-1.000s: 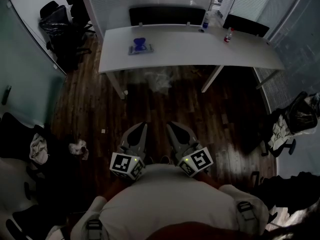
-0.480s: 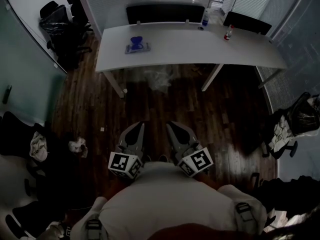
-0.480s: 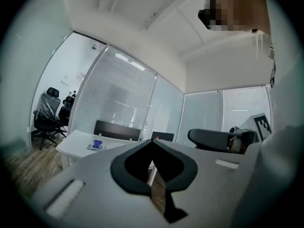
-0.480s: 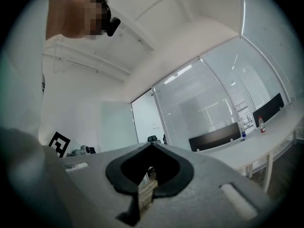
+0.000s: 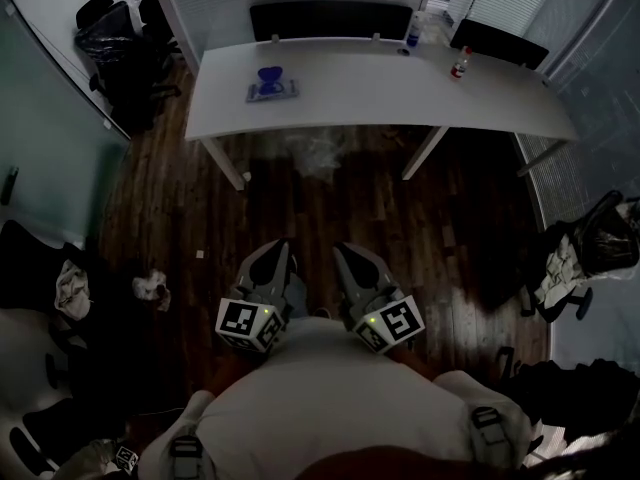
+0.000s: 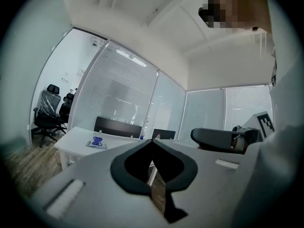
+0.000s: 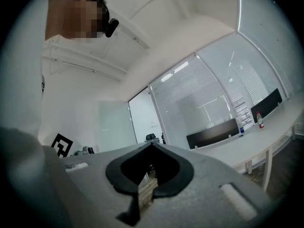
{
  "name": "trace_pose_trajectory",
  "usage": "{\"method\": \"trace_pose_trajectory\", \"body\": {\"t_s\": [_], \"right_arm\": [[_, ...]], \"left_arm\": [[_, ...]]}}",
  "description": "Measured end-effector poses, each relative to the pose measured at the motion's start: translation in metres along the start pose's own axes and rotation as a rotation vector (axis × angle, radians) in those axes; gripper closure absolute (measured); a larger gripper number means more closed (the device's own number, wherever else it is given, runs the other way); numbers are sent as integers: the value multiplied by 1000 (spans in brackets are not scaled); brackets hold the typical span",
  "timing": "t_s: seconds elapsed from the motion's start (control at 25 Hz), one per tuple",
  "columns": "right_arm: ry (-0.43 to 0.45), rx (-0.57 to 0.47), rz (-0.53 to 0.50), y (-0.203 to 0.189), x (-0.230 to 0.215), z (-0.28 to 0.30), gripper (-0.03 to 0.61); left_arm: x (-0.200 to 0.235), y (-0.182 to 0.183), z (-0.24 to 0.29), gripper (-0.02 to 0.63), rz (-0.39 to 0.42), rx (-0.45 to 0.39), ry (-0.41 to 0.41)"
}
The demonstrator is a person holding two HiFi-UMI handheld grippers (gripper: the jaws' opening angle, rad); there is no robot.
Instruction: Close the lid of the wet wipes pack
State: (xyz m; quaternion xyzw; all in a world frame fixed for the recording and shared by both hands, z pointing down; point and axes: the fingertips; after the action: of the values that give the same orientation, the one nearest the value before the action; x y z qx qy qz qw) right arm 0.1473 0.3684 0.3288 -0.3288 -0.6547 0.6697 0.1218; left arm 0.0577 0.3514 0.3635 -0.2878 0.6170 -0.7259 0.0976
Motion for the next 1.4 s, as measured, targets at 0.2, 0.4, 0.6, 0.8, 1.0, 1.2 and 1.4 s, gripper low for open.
{"method": "trace_pose_trajectory", "body": {"t_s": [0.2, 0.4, 0.6, 0.8, 1.0, 1.2, 1.4], "right_arm": [[-6, 18, -6, -9, -19, 33, 578], [-20, 22, -16, -15, -52, 89, 578], [-25, 41, -23, -20, -80, 182, 578], [-24, 34, -53, -3, -103, 278, 578], [-33, 32, -57, 6, -127, 358, 578], [-27, 43, -62, 7, -144, 411, 578], [-32, 50, -65, 8, -163, 442, 578]], "left_arm": [[27, 1, 29, 611, 0, -5, -12], [74, 8, 77, 612, -5, -29, -17], [147, 36, 139, 612, -18, -26, -21], [216, 82, 192, 611, 1, -29, -36], [280, 115, 241, 612, -2, -21, -19], [323, 123, 274, 611, 10, -24, -22], [337, 134, 302, 611, 28, -15, -34]]}}
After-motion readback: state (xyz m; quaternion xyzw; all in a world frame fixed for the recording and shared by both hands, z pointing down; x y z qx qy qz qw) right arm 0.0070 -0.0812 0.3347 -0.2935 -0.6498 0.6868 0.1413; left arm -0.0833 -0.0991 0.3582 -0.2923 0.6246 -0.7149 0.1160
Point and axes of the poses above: the fingertips, and each gripper's own axes: z forward along the fingers, x to its left, y out of its top
